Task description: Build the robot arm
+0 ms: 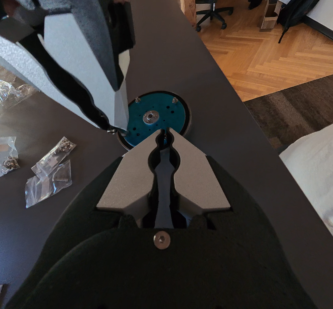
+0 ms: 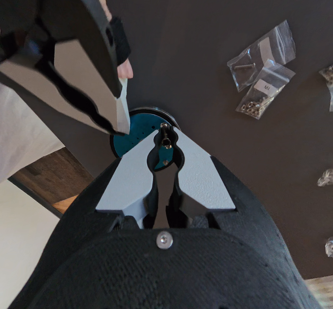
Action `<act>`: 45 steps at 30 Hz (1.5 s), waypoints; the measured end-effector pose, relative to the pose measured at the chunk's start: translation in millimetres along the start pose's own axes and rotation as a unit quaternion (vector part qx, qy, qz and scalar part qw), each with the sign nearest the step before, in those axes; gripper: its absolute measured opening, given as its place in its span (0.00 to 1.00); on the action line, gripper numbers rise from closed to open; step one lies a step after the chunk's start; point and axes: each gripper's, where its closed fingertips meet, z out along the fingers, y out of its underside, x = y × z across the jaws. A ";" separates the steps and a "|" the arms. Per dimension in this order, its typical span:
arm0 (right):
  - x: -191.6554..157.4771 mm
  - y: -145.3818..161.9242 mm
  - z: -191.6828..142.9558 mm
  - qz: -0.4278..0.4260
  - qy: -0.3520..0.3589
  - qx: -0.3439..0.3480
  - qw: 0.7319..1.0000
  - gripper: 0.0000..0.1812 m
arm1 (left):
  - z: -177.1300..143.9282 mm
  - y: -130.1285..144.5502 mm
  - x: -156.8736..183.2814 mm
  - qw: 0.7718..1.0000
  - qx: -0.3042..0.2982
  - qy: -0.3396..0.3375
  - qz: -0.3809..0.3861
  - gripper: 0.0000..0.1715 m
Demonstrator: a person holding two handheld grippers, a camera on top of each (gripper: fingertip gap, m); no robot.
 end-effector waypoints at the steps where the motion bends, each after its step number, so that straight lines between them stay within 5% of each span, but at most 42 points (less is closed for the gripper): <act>1: -0.3 1.5 -0.1 0.013 0.006 -0.002 1.000 0.04 | 3.6 -2.3 0.9 1.000 -0.001 -0.006 0.004 0.01; 13: 1.3 19.8 -2.0 0.146 0.023 0.033 0.989 0.04 | 51.5 -34.4 -0.8 0.997 0.012 -0.046 0.053 0.00; 18: -2.0 20.2 -2.0 0.147 0.005 0.051 0.988 0.04 | -38.9 -48.6 -31.0 0.976 0.172 -0.131 0.017 0.00; 21: -3.4 19.8 -1.9 0.132 0.014 0.047 0.990 0.04 | -55.0 -19.5 -93.6 0.973 0.137 -0.172 -0.062 0.00; 23: -7.8 18.0 -1.8 0.119 0.008 0.046 0.992 0.04 | -26.2 3.4 -113.6 0.982 0.065 -0.090 -0.155 0.00; 28: -9.1 17.7 -1.8 0.105 0.007 0.042 0.994 0.04 | 30.3 -30.6 -96.5 0.947 0.071 0.197 -0.242 0.05; 33: -8.9 18.2 -1.9 0.102 0.006 0.045 0.994 0.05 | 62.2 -6.6 -81.5 0.974 -0.023 0.219 -0.061 0.04; 36: -8.7 18.0 -1.8 0.099 0.012 0.037 0.994 0.04 | 60.4 -25.1 -64.0 0.963 0.022 0.265 -0.048 0.04; 45: -8.5 18.8 -2.1 0.087 0.028 0.028 0.995 0.04 | 62.5 -27.5 -53.3 0.952 0.022 0.304 -0.027 0.04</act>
